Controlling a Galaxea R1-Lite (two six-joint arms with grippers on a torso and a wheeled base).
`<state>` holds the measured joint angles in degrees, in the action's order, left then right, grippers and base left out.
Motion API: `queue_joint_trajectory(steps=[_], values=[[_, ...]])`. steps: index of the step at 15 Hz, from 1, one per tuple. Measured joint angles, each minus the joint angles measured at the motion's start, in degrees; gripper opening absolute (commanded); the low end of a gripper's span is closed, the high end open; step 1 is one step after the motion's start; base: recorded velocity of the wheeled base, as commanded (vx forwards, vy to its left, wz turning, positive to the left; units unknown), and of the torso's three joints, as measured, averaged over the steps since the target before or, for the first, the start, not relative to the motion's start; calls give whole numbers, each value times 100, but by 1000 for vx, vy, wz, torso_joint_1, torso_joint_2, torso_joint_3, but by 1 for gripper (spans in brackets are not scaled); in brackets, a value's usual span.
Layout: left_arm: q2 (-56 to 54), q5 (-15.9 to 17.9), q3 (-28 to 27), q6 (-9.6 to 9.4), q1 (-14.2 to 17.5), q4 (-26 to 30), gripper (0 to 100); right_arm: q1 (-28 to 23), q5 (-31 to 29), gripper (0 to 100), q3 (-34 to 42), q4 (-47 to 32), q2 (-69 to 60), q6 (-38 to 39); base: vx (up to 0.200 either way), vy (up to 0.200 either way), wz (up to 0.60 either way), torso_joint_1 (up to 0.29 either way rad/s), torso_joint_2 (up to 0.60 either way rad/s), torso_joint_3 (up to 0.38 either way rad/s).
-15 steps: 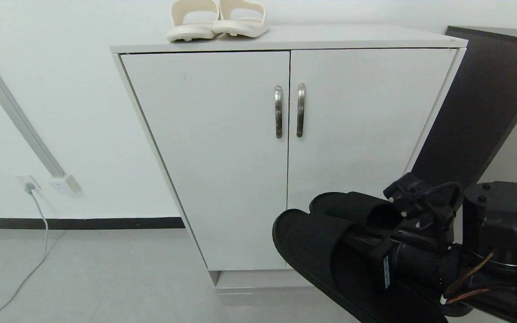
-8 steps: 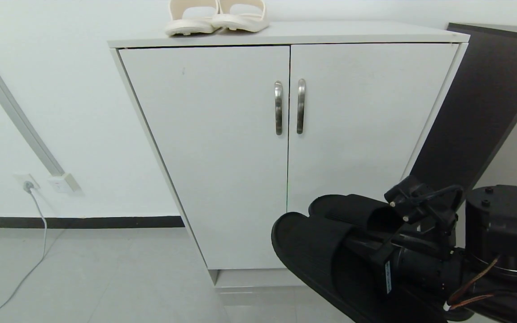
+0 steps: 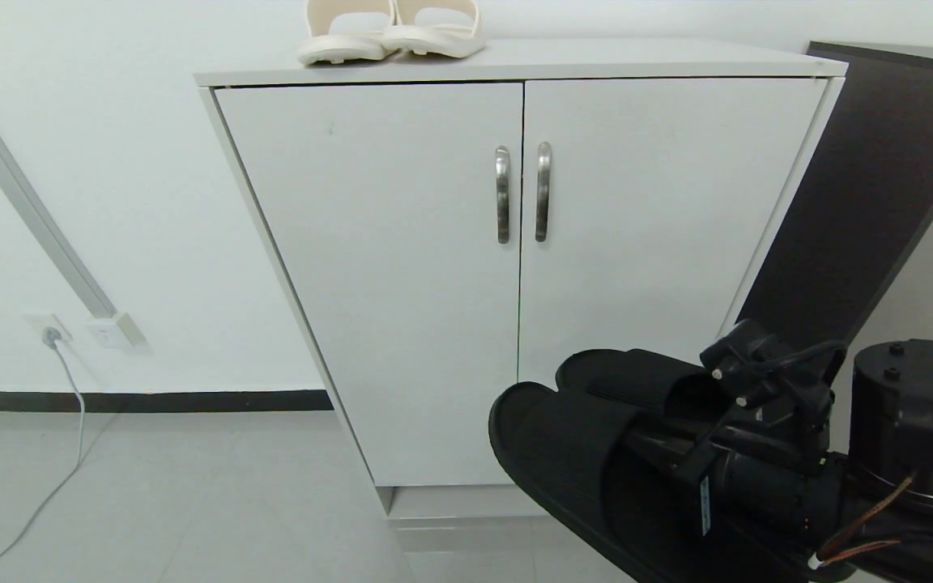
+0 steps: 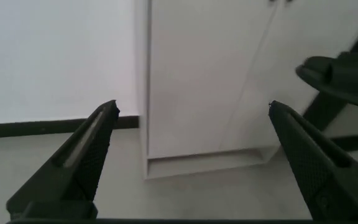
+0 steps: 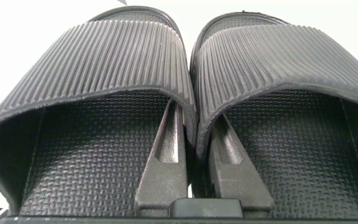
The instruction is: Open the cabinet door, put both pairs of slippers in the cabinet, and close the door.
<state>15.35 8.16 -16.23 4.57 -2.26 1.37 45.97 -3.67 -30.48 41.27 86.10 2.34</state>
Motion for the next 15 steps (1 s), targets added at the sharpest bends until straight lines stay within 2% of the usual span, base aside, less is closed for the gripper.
queue_joint_trajectory(steps=[2,4,8,10,13,15], values=[[566,418,-87,11,-50,-325,100,-2,-5,0,11,30,-13,0,0,0,0,0,0,0],[1273,750,-150,13,-72,-937,100,-2,-2,0,16,33,-22,1,0,0,0,0,0,0],[2687,1075,-480,-20,-177,-2099,100,-9,-12,0,11,30,-71,11,0,0,0,0,0,0],[3307,1122,-887,-23,-532,-2317,100,-13,-13,0,0,30,-96,11,0,0,0,0,0,0],[4173,1119,-1517,-11,-1298,-2381,100,-20,-12,0,-2,30,-102,6,0,0,0,0,0,0],[4796,1106,-1965,98,-1783,-2515,100,-24,-12,0,2,30,-99,9,0,0,0,0,0,0]])
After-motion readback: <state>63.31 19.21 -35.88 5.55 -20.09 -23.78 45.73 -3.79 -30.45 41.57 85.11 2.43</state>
